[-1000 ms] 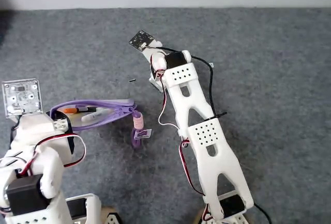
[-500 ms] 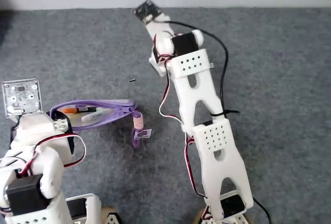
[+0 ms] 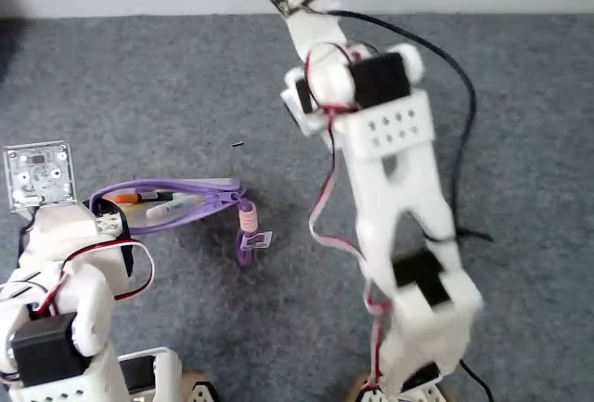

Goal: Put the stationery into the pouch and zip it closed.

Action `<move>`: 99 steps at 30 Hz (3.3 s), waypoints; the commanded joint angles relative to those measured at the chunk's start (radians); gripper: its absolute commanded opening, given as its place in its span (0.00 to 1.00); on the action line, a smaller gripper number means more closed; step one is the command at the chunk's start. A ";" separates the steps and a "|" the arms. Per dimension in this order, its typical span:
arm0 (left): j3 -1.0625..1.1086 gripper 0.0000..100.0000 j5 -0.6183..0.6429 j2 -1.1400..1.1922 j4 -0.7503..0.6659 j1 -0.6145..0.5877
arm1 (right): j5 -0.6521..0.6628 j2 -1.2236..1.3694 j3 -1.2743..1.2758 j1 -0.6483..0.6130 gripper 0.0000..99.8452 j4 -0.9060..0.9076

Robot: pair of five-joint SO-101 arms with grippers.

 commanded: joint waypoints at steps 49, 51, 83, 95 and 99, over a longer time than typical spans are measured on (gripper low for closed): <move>0.056 0.01 0.009 0.014 0.000 0.000 | -0.224 -0.952 1.651 -0.581 0.01 -1.890; 0.056 0.01 0.009 0.014 0.000 0.000 | -0.224 -0.908 1.653 -0.581 0.01 -1.925; 0.056 0.01 0.009 0.014 0.000 -0.002 | -0.080 -1.171 1.706 -0.576 0.07 -1.509; 0.056 0.01 0.009 0.020 0.000 0.000 | -0.083 -1.466 1.706 -0.363 0.01 -1.168; 0.058 0.01 0.009 0.020 0.000 0.000 | -0.189 -1.488 1.682 -0.300 0.01 -1.052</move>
